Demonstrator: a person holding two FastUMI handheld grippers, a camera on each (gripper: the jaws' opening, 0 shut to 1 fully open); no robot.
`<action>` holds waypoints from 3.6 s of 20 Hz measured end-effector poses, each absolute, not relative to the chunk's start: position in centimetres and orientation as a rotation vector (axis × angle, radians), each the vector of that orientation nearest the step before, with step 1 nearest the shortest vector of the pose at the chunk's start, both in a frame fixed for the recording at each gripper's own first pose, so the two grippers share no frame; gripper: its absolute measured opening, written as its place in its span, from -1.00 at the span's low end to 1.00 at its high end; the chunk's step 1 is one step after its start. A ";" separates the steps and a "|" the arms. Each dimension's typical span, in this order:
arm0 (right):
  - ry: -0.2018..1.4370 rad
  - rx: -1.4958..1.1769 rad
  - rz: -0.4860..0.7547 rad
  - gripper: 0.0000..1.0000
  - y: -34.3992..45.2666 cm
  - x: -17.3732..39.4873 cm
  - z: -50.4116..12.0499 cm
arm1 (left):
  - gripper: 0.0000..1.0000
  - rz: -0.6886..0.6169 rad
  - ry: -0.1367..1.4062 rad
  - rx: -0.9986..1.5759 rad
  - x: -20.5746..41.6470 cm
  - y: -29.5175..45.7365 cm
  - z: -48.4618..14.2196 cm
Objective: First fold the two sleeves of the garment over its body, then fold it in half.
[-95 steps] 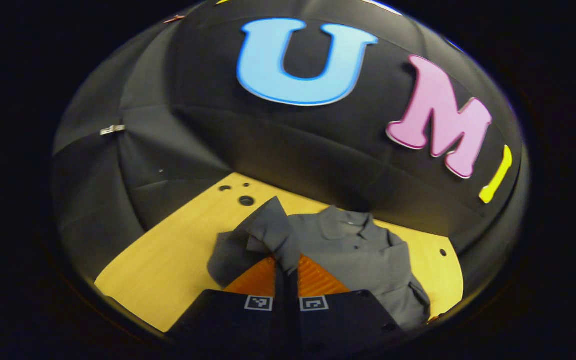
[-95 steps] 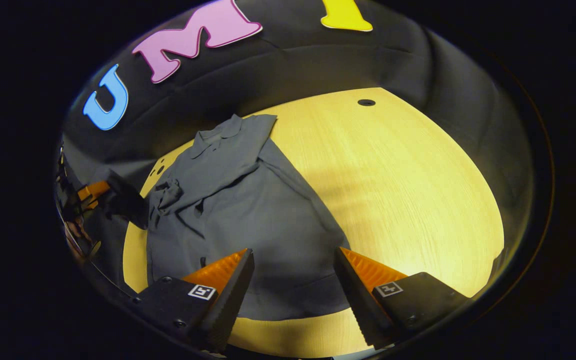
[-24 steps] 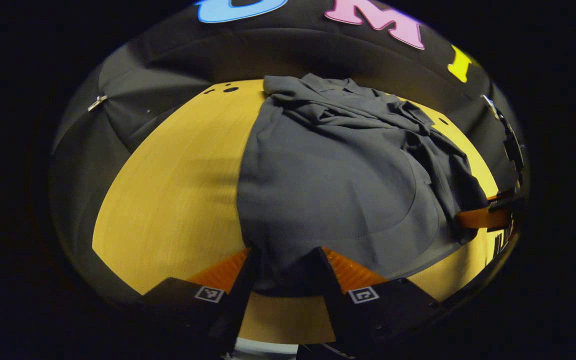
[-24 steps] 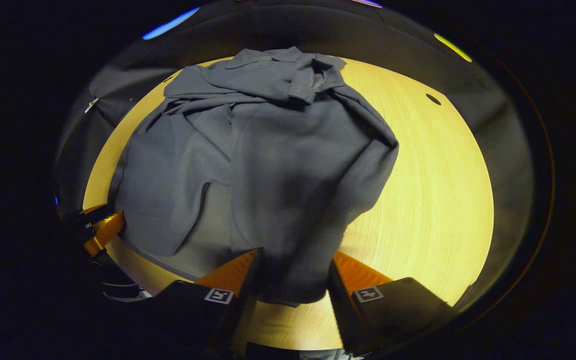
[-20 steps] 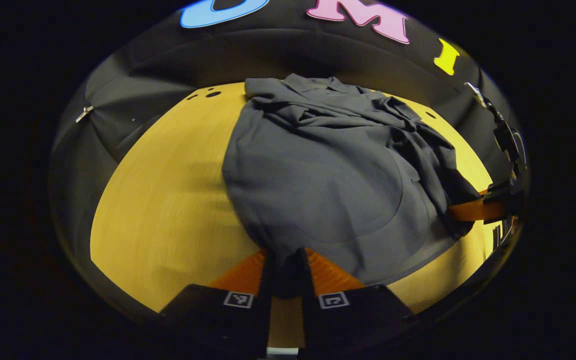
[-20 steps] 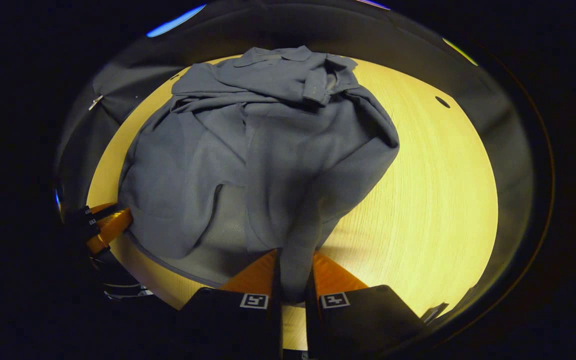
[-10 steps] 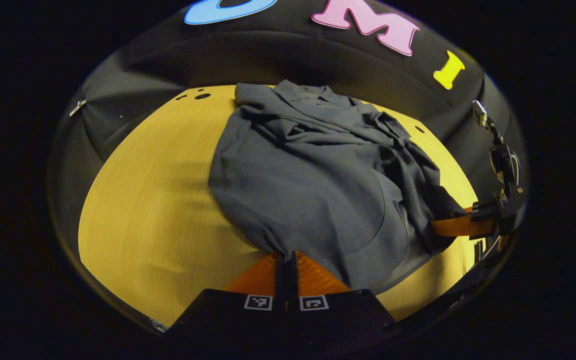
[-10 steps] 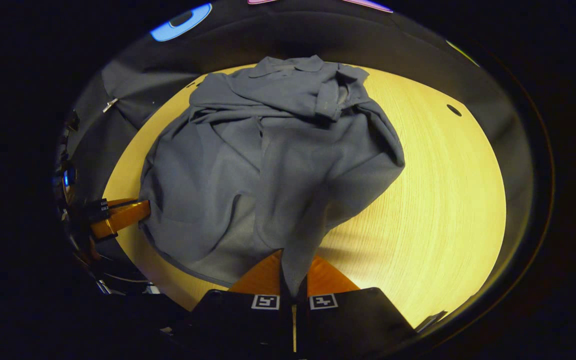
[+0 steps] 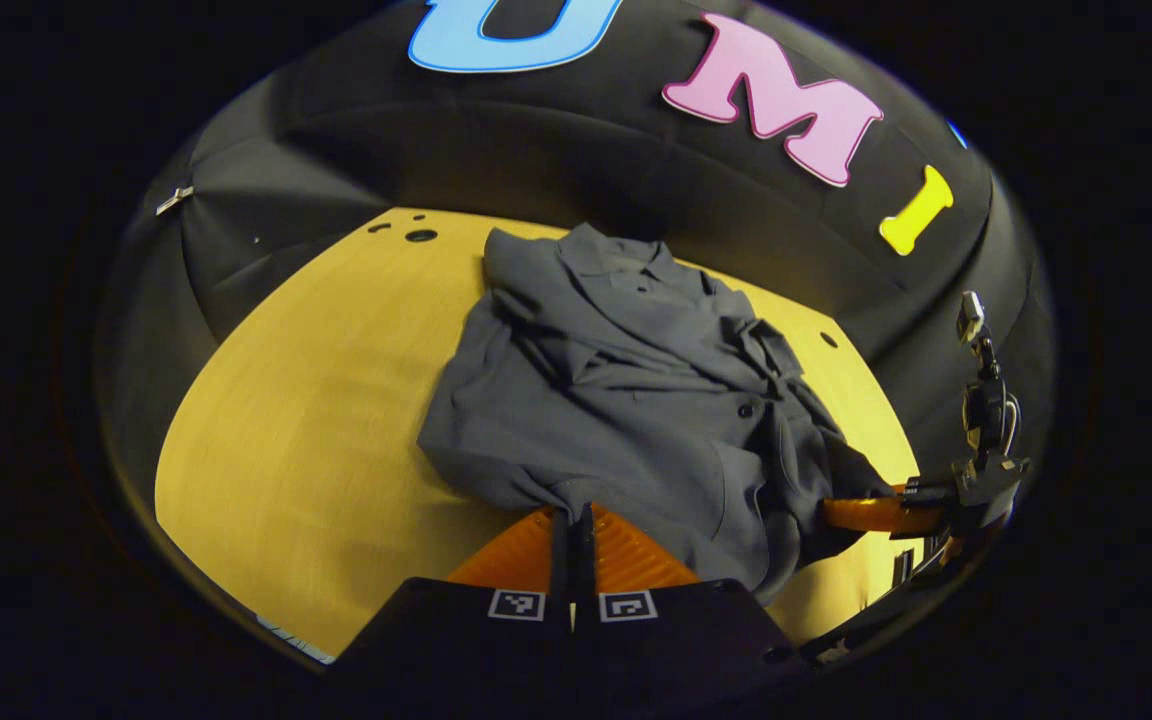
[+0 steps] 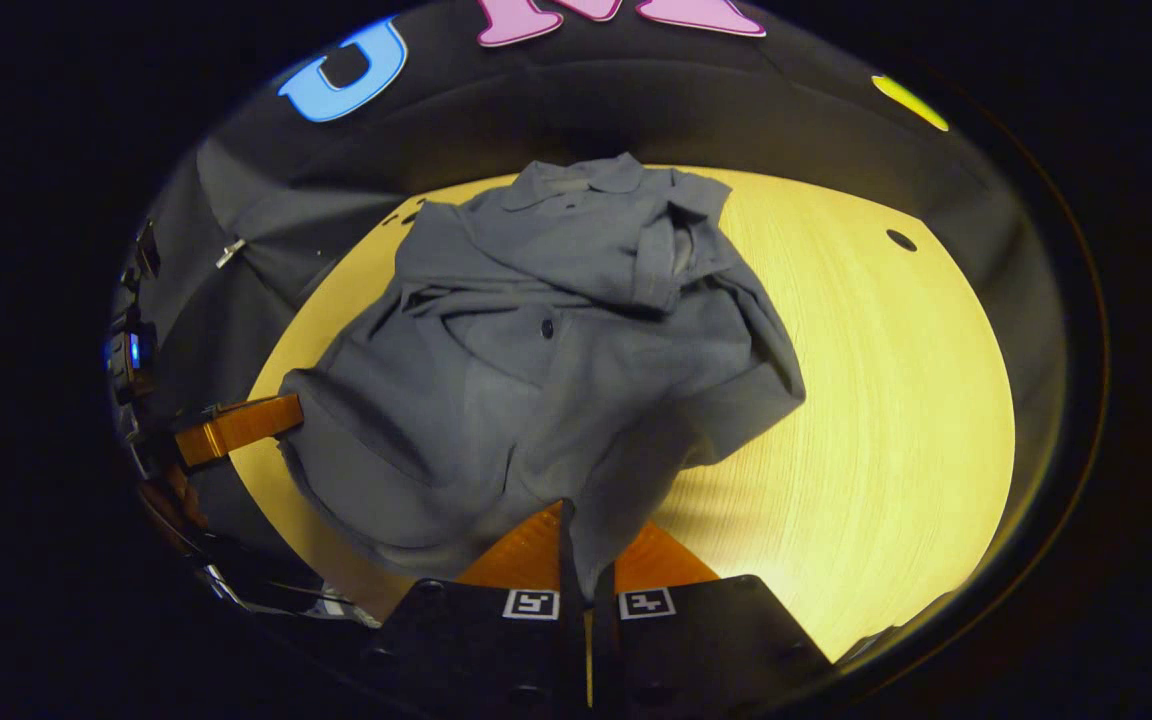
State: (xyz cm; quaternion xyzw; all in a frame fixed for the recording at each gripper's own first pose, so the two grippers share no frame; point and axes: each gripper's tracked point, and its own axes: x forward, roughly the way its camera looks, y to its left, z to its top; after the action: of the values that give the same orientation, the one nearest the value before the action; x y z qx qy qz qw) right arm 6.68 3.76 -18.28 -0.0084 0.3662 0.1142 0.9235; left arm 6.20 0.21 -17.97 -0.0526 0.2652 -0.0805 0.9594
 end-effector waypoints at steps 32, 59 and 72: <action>0.388 0.019 0.190 -0.87 3.5 35.5 -5.6 | -0.89 -0.133 0.228 0.021 34.5 0.6 -5.0; 0.359 -0.009 -0.018 0.97 0.7 29.1 -5.1 | 0.85 0.019 0.154 0.037 26.0 2.3 -2.5; 0.290 0.053 -0.042 0.97 2.3 10.5 -4.8 | 0.92 -0.020 0.058 -0.024 6.8 3.4 -1.8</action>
State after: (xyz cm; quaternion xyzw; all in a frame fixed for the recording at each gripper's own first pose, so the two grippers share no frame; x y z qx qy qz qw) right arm 10.54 2.29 -4.85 0.0264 0.1446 -0.0209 0.9889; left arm 6.83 3.36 -1.78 -0.0118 0.0288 -0.0101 0.9995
